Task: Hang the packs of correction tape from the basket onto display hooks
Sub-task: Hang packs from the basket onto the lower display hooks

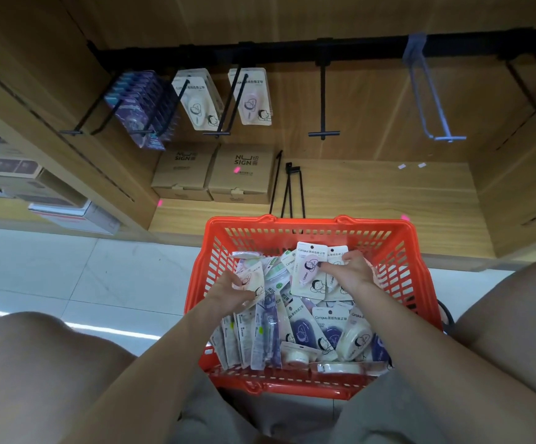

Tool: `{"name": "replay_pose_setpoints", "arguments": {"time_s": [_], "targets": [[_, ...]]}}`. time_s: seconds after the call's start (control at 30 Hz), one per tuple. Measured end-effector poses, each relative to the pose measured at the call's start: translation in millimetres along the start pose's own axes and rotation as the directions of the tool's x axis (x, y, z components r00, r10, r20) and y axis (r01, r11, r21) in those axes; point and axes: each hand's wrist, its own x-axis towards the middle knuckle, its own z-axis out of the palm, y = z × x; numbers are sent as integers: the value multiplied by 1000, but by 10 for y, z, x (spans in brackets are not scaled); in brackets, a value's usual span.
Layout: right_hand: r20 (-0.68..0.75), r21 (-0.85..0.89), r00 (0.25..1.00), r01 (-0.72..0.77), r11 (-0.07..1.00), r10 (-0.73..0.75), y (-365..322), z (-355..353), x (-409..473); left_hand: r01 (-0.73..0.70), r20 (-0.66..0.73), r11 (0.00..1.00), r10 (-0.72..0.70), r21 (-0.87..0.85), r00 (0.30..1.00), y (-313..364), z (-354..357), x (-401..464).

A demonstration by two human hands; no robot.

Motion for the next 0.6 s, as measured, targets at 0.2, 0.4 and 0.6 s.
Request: {"name": "replay_pose_setpoints", "arguments": {"time_s": [0.2, 0.4, 0.6], "targets": [[-55, -199, 994, 77, 977, -90, -80, 161, 1, 30, -3, 994, -31, -101, 1000, 25, -18, 19], [-4, -132, 989, 143, 981, -145, -76, 241, -36, -32, -44, 995, 28, -92, 999, 69, 31, 43], [150, -46, 986, 82, 996, -74, -41, 290, -33, -185, -120, 960, 214, 211, 969, 116, 10, -55]]}}
